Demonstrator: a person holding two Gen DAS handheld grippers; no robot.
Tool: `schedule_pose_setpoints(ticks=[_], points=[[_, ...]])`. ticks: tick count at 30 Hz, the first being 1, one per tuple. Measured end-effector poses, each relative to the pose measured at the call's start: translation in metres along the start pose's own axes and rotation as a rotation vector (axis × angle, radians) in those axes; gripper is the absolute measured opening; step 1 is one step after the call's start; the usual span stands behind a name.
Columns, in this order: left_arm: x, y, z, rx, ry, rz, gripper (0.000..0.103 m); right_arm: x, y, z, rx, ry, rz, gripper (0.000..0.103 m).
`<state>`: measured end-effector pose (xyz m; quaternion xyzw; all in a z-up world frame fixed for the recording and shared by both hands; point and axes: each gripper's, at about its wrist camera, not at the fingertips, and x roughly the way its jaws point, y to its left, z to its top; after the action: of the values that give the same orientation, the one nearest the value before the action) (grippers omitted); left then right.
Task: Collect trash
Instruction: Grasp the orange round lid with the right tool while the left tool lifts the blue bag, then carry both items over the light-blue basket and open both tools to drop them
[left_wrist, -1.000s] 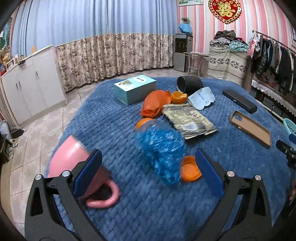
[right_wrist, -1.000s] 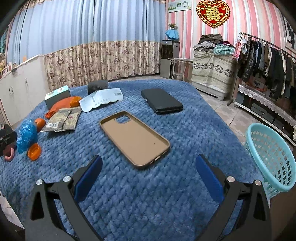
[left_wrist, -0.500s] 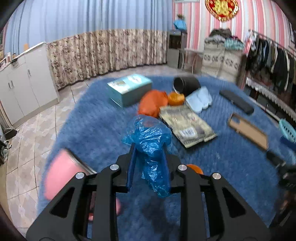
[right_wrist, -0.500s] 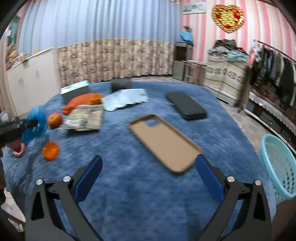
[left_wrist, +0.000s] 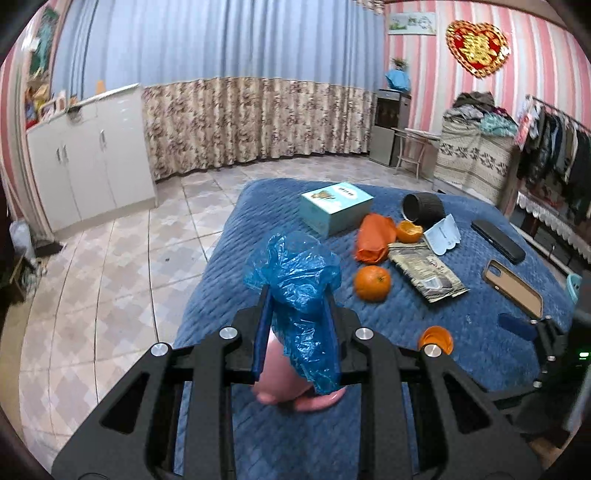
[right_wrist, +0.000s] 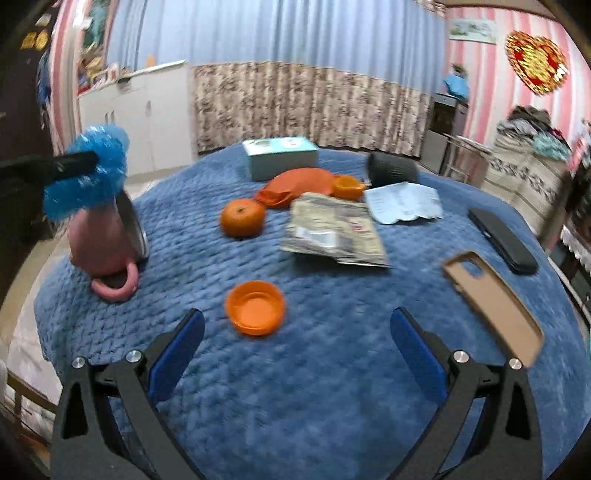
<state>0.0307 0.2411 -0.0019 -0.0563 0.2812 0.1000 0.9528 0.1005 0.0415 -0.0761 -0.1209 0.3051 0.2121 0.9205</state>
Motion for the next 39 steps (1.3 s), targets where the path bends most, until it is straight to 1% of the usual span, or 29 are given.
schedule_pose_setpoints(ticks=[3,5,6,7,9,10,12,14,16,19,21,24,26,27,30,33,35,37,39], points=[[-0.005,0.013,-0.007,-0.013,-0.003,0.024,0.024,0.013,0.001,0.001,0.011,0.033,0.004,0.098],[-0.007,0.018,-0.01,-0.017,-0.006,0.034,0.024,0.019,-0.001,0.003,0.029,0.043,0.014,0.095],[-0.007,0.02,-0.011,-0.023,-0.005,0.036,0.024,0.021,-0.001,0.004,0.029,0.047,0.016,0.088],[-0.006,0.021,-0.01,-0.027,-0.004,0.035,0.024,0.024,0.0,0.005,0.028,0.056,0.021,0.083],[-0.004,0.021,-0.007,-0.035,-0.003,0.028,0.024,0.029,0.002,0.005,0.021,0.073,0.049,0.062],[-0.005,0.02,-0.007,-0.034,-0.006,0.025,0.024,0.031,0.004,0.005,0.011,0.079,0.074,0.057],[-0.005,0.013,-0.005,-0.025,-0.015,0.016,0.024,0.029,0.006,0.004,-0.003,0.074,0.103,0.041],[-0.004,0.005,-0.002,-0.014,-0.016,0.007,0.024,0.024,0.003,0.004,0.004,0.057,0.115,0.04],[-0.001,-0.008,0.001,0.007,-0.016,-0.002,0.024,0.011,-0.01,0.005,0.034,0.023,0.115,0.04],[-0.002,-0.03,0.008,0.04,-0.029,-0.023,0.024,-0.01,-0.036,0.006,0.078,-0.022,0.084,0.04],[-0.004,-0.048,0.013,0.065,-0.045,-0.044,0.024,-0.026,-0.06,0.007,0.117,-0.052,0.054,0.04],[-0.006,-0.079,0.02,0.11,-0.071,-0.09,0.024,-0.05,-0.099,0.005,0.166,-0.093,-0.016,0.04],[-0.006,-0.101,0.022,0.134,-0.084,-0.124,0.024,-0.066,-0.124,0.003,0.185,-0.116,-0.076,0.04],[-0.005,-0.118,0.024,0.154,-0.09,-0.15,0.024,-0.075,-0.14,0.001,0.191,-0.125,-0.118,0.04],[0.001,-0.155,0.024,0.195,-0.096,-0.197,0.024,-0.097,-0.177,-0.009,0.216,-0.13,-0.211,0.04],[0.006,-0.197,0.023,0.228,-0.087,-0.266,0.024,-0.119,-0.223,-0.022,0.29,-0.141,-0.283,0.04],[0.007,-0.224,0.022,0.254,-0.087,-0.301,0.025,-0.135,-0.257,-0.031,0.361,-0.153,-0.342,0.04],[0.005,-0.251,0.023,0.277,-0.089,-0.353,0.025,-0.149,-0.281,-0.038,0.409,-0.157,-0.39,0.04],[0.003,-0.275,0.026,0.292,-0.095,-0.4,0.025,-0.16,-0.299,-0.041,0.421,-0.151,-0.443,0.04]])
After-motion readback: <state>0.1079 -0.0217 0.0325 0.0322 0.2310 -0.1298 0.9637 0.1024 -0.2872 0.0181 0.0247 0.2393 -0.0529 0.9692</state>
